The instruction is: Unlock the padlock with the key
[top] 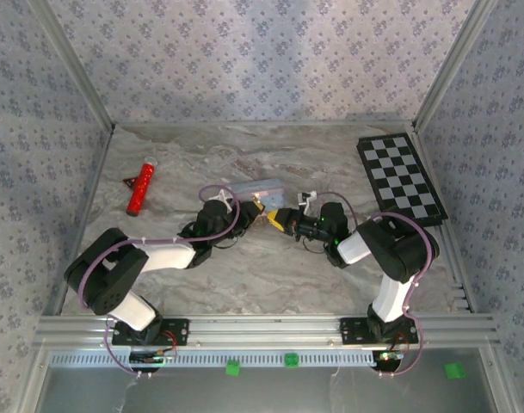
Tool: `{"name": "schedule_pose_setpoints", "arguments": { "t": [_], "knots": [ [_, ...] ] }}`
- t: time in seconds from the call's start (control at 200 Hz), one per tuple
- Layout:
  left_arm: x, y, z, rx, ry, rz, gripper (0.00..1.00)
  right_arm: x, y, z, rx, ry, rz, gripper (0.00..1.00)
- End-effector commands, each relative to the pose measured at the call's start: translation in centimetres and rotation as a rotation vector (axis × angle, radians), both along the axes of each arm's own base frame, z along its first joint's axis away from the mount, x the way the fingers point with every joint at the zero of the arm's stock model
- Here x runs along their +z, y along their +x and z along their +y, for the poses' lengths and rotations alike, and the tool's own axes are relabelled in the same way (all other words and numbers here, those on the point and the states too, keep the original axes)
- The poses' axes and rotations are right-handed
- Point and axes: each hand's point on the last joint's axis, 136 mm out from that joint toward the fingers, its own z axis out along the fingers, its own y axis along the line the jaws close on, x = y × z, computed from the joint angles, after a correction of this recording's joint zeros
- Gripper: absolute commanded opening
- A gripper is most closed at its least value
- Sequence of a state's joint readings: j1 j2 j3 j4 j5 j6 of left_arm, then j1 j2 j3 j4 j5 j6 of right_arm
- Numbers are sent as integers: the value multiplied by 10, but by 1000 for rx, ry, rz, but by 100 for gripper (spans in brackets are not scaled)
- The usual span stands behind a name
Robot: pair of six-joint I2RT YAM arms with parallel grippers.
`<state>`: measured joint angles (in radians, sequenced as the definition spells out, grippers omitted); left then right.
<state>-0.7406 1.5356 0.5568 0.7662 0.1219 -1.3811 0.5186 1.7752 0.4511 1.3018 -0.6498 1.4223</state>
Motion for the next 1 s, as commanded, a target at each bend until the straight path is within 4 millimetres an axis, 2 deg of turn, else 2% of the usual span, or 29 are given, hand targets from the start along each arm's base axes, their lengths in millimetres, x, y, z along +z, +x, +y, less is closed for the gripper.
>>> {"name": "schedule_pose_setpoints", "arguments": {
  "t": [0.0, 0.185, 0.42, 0.63, 0.82, 0.999],
  "knots": [
    [21, -81, -62, -421, -108, 12, 4, 51, 6, 11, 22, 101, -131, 0],
    [15, -82, -61, -424, -86, 19, 4, 61, 5, 12, 56, 117, -152, 0],
    [5, -82, -59, -425, -49, 36, 4, 41, 8, 6, 37, 97, -88, 0],
    [3, -81, -61, -423, -52, 39, 4, 48, 12, 7, 31, 104, -107, 0],
    [1, -81, -62, -425, -53, 41, 3, 37, 14, 8, 25, 66, -63, 0],
    [-1, -81, -61, -423, -50, 44, 3, 39, 17, 10, 22, 40, -50, 0]
  ]
}}
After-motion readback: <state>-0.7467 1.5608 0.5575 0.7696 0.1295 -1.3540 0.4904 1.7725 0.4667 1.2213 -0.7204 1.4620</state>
